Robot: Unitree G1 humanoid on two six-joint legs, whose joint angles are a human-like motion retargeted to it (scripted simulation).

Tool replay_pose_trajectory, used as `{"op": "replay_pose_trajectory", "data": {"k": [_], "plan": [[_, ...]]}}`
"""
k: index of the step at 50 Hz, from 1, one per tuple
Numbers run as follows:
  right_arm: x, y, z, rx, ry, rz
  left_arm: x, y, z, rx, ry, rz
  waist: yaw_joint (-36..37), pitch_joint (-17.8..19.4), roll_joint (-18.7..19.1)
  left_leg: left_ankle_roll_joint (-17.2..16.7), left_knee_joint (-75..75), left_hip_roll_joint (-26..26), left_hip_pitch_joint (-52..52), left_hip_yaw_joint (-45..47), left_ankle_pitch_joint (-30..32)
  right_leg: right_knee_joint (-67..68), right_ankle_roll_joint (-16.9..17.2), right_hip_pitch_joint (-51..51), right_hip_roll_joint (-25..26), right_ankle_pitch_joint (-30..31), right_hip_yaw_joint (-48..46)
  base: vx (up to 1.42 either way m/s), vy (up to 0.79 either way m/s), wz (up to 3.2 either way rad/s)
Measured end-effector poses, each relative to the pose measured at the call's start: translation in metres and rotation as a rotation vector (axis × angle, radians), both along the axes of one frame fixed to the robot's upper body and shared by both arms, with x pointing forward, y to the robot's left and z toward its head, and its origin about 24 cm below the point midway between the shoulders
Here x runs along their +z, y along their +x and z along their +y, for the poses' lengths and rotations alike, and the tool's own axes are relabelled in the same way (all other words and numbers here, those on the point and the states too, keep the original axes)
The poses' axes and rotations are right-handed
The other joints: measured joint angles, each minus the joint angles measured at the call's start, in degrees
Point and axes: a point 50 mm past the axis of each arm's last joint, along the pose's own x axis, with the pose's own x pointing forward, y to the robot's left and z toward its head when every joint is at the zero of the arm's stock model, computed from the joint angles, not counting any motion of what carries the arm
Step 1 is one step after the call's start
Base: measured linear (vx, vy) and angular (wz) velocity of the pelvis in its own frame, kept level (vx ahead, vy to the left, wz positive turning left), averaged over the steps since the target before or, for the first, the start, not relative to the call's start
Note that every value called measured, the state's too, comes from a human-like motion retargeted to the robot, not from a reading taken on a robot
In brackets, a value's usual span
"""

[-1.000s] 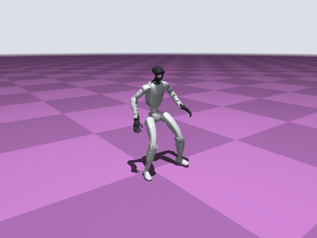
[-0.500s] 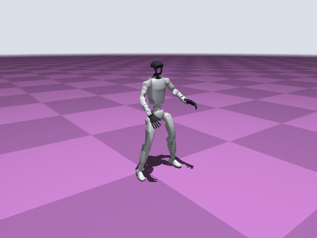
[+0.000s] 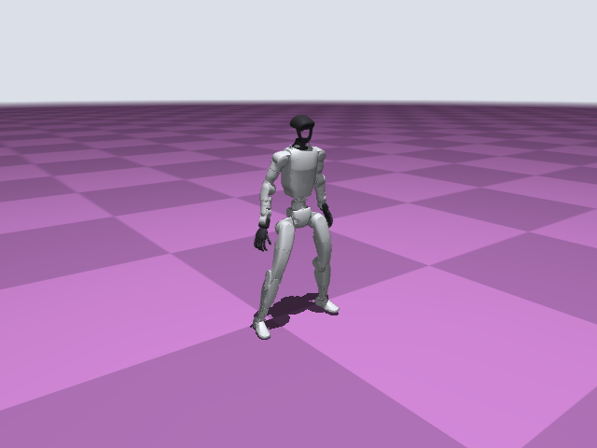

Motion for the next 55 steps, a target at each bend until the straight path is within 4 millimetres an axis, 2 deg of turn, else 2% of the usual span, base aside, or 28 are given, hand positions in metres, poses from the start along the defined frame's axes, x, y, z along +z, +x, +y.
{"op": "replay_pose_trajectory", "data": {"k": [3, 7, 10, 14, 20, 25, 28, 33, 35, 38, 42, 45, 50, 55], "plan": [[-0.004, -0.022, 0.005, -0.049, 0.038, 0.051, -0.001, -0.01, -0.009, 0.088, -0.063, -0.052, -0.2, 0.3, -0.1, -0.1, -0.3, 0.1, 0.2, 0.3, -0.2, 0.1, 0.0, -0.3, 0.1, -0.2, 0.2, 0.0, 0.0, 0.0], [-0.006, -0.039, 0.009, -0.104, 0.095, 0.1, -0.001, -0.005, -0.014, 0.105, -0.135, -0.119, -0.5, 0.5, -0.1, 0.0, -0.3, 0.1, 0.1, 0.2, -0.4, 0.4, 0.0, -0.4, 0.1, -0.4, 0.2, 0.0, 0.0, 0.0], [-0.006, -0.04, 0.008, -0.145, 0.108, 0.095, 0.001, 0.01, -0.01, 0.092, -0.142, -0.171, -0.8, 0.4, -0.3, 0.0, -0.3, 0.0, 0.0, 0.0, -0.5, 0.5, 0.1, -0.4, 0.0, -0.5, -0.1, 0.0, 0.0, 0.0], [-0.004, -0.026, 0.002, -0.108, 0.076, 0.069, 0.001, 0.041, -0.006, 0.039, -0.105, -0.228, -0.9, 0.1, -0.1, 0.0, -0.1, 0.0, 0.1, -0.2, -0.6, 0.7, 0.1, -0.1, -0.1, -0.6, -0.3, 0.0, 0.0, 0.0], [0.005, 0.025, -0.008, -0.002, 0.004, -0.047, 0.006, 0.106, 0.0, -0.117, -0.04, -0.299, -0.4, -0.8, 0.0, 0.1, 0.2, -0.1, 0.5, 0.1, -1.0, 0.9, 0.2, 0.0, -0.2, -1.0, 0.2, 0.0, 0.0, 0.0], [0.016, 0.08, -0.006, 0.089, -0.029, -0.148, 0.022, 0.17, 0.0, -0.28, -0.005, -0.396, -0.4, -2.1, -0.1, 0.3, 0.3, 0.0, 0.9, 0.5, -1.2, 1.0, 0.0, 0.1, -0.1, -1.3, 0.6, 0.0, 0.0, 0.0], [0.027, 0.12, 0.001, 0.149, -0.03, -0.227, 0.037, 0.207, -0.003, -0.35, 0.006, -0.487, -0.8, -2.7, 0.0, 0.3, 0.4, 0.1, 1.1, 0.6, -1.3, 1.2, -0.2, 0.1, 0.0, -1.4, 0.8, 0.0, 0.0, 0.0], [0.065, 0.184, 0.016, 0.208, 0.034, -0.503, 0.073, 0.263, -0.007, -0.445, 0.013, -0.699, -1.2, -3.0, 0.0, 0.3, 0.5, 0.2, 0.9, 0.5, -1.4, 1.4, -0.2, -0.1, 0.2, -1.5, 0.9, 0.0, 0.0, 0.0], [0.086, 0.201, 0.021, 0.199, 0.067, -0.649, 0.091, 0.28, -0.008, -0.457, 0.018, -0.807, -1.1, -3.1, -0.1, 0.3, 0.5, 0.2, 0.7, 0.4, -1.3, 1.3, -0.1, -0.1, 0.2, -1.5, 0.7, 0.0, 0.0, 0.0], [0.116, 0.215, 0.026, 0.199, 0.098, -0.836, 0.115, 0.295, -0.009, -0.441, 0.011, -0.963, -0.9, -3.2, -0.2, 0.4, 0.3, 0.2, 0.5, 0.3, -1.3, 1.1, 0.0, -0.2, 0.1, -1.5, 0.6, 0.02, 0.0, 0.0], [0.14, 0.219, 0.027, 0.233, 0.1, -0.959, 0.131, 0.295, -0.01, -0.396, -0.019, -1.084, -0.8, -2.9, -0.4, 0.5, 0.1, 0.2, 0.7, 0.6, -1.4, 1.1, 0.1, -0.3, 0.1, -1.7, 0.6, 0.06, 0.0, -0.02], [0.138, 0.212, 0.025, 0.234, 0.083, -0.949, 0.126, 0.285, -0.01, -0.369, -0.037, -1.082, -0.7, -2.3, -0.4, 0.4, 0.3, 0.2, 0.7, 0.8, -1.6, 1.3, 0.0, -0.4, 0.1, -1.9, 0.7, 0.04, 0.0, -0.04], [0.103, 0.182, 0.018, 0.22, 0.029, -0.775, 0.094, 0.251, -0.008, -0.379, -0.046, -0.921, -0.5, -0.3, -0.6, 0.4, 0.7, 0.3, 0.1, 0.7, -1.7, 1.5, 0.1, -0.8, 0.1, -1.9, 0.6, 0.0, 0.0, 0.0], [0.052, 0.124, 0.008, 0.181, -0.051, -0.488, 0.052, 0.192, 0.0, -0.392, -0.044, -0.657, -0.7, 2.7, -0.7, 0.3, 0.6, 0.2, -2.0, 0.2, -1.5, 0.7, 0.5, -2.1, 0.1, -1.4, 0.0, 0.0, 0.0, 0.0]]}}
